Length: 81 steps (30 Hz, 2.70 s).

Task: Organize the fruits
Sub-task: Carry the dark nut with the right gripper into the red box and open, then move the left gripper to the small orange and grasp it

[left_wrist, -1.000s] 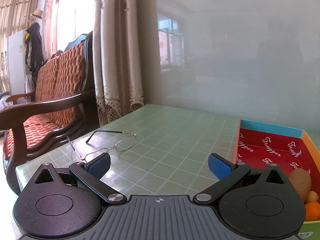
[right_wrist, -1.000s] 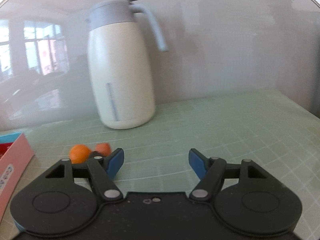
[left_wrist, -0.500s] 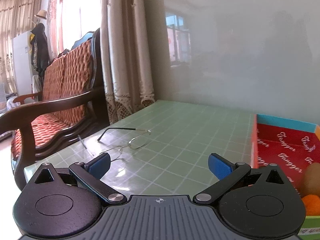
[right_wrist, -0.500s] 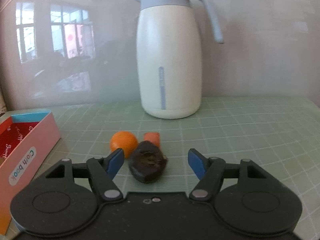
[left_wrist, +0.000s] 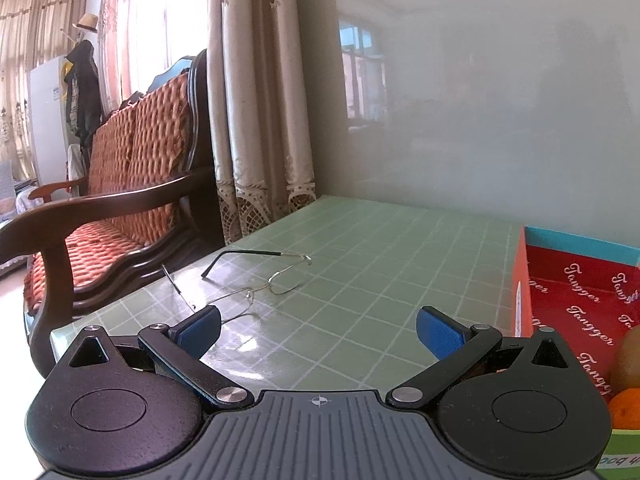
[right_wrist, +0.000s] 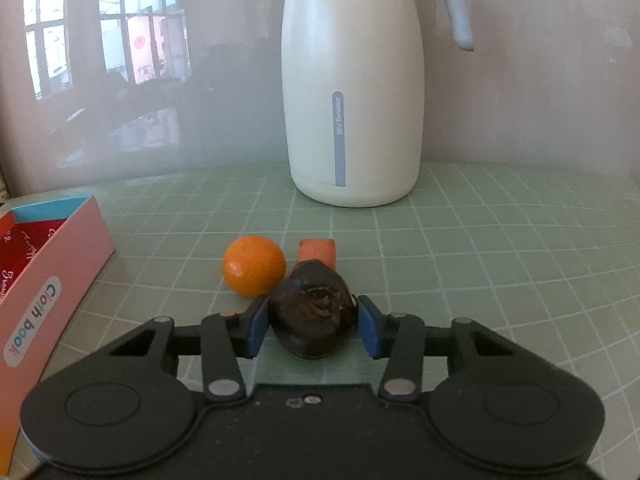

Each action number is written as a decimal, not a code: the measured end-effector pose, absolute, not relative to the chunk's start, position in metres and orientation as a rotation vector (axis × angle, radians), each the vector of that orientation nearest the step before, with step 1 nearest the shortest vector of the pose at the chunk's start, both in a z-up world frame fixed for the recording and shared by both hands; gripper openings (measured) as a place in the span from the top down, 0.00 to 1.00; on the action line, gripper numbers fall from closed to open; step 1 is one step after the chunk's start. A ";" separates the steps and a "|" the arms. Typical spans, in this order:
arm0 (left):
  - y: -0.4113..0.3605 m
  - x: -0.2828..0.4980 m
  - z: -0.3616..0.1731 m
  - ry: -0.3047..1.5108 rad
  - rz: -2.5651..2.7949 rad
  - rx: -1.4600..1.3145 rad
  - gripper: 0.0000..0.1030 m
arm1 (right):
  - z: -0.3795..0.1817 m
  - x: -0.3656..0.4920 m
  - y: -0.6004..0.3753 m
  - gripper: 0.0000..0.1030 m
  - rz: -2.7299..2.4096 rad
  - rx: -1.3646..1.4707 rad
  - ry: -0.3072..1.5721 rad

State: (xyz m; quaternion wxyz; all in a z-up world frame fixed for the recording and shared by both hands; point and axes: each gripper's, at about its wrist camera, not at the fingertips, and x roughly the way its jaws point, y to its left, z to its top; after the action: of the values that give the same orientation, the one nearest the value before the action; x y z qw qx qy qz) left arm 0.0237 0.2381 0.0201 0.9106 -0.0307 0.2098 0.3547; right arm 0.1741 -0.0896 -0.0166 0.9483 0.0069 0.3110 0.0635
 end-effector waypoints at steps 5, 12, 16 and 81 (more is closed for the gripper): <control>0.236 0.022 0.021 0.431 0.726 -0.061 0.00 | -0.009 0.170 -0.088 0.57 0.136 0.012 0.618; 0.239 0.017 0.023 0.431 0.737 -0.059 0.00 | 0.010 0.158 -0.074 0.57 0.179 0.012 0.576; 0.243 0.012 0.023 0.438 0.745 -0.057 0.00 | 0.021 0.147 -0.054 0.57 0.233 0.006 0.544; 0.186 0.038 0.037 0.401 0.570 -0.056 0.00 | 0.029 0.115 -0.082 0.30 0.187 0.074 0.414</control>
State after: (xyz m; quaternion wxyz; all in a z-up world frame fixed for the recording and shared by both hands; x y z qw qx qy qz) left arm 0.0380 0.1862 0.0371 0.9396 -0.0273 0.1965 0.2790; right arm 0.1149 -0.0820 0.0292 0.9737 0.0366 0.2050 0.0928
